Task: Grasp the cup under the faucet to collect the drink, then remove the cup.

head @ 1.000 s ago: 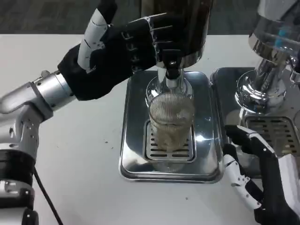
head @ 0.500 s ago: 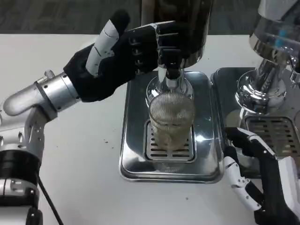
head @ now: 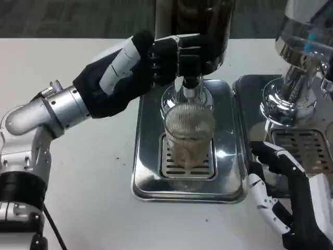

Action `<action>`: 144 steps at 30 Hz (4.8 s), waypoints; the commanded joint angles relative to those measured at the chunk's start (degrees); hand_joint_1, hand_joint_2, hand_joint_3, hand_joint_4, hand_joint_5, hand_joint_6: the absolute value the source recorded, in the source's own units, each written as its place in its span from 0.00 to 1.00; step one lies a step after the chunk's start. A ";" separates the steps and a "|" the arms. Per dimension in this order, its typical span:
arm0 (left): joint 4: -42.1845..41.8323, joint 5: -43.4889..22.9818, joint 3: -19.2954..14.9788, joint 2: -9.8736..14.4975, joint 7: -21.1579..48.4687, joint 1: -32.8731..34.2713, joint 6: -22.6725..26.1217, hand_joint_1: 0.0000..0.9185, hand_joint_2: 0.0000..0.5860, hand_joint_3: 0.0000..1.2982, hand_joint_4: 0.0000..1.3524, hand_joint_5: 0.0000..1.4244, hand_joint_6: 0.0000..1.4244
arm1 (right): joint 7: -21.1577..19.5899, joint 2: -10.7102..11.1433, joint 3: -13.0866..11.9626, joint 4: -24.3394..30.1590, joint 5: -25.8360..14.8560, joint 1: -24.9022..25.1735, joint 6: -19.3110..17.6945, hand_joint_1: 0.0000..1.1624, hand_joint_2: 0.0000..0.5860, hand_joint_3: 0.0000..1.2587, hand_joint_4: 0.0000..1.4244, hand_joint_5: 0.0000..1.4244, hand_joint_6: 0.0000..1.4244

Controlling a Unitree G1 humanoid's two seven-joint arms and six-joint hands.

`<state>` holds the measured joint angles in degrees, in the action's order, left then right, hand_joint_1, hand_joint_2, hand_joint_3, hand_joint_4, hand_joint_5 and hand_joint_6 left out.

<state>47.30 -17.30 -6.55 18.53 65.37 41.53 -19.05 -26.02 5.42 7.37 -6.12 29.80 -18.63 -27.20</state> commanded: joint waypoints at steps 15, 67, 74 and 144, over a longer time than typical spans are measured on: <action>-0.85 4.48 3.55 2.59 -0.40 -4.20 -14.22 0.00 0.11 0.16 0.12 0.14 0.08 | 0.24 0.99 -0.32 0.73 -0.88 0.13 -0.76 0.31 0.75 0.30 0.25 0.25 0.25; 2.38 15.68 11.52 8.29 -19.25 -5.40 -42.87 0.00 0.13 0.14 0.09 0.12 0.08 | 11.95 4.63 -0.55 1.08 -8.65 4.35 -1.00 0.43 0.44 0.11 0.08 0.08 0.12; 2.57 15.98 11.80 8.50 -20.33 -5.49 -43.09 0.00 0.14 0.14 0.09 0.12 0.08 | 20.04 6.13 -0.80 -1.30 -15.39 7.38 -1.84 0.50 0.38 0.00 0.00 0.00 0.07; 0.05 16.50 12.94 12.61 -22.68 -6.67 -44.56 0.00 0.19 0.15 0.12 0.13 0.08 | 31.48 1.75 -0.48 -21.87 -22.65 24.70 -7.35 0.54 0.37 0.00 0.00 0.00 0.05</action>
<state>47.67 -1.65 5.63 30.22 42.18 36.44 -63.15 4.98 7.35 7.03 -27.40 7.51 5.41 -33.89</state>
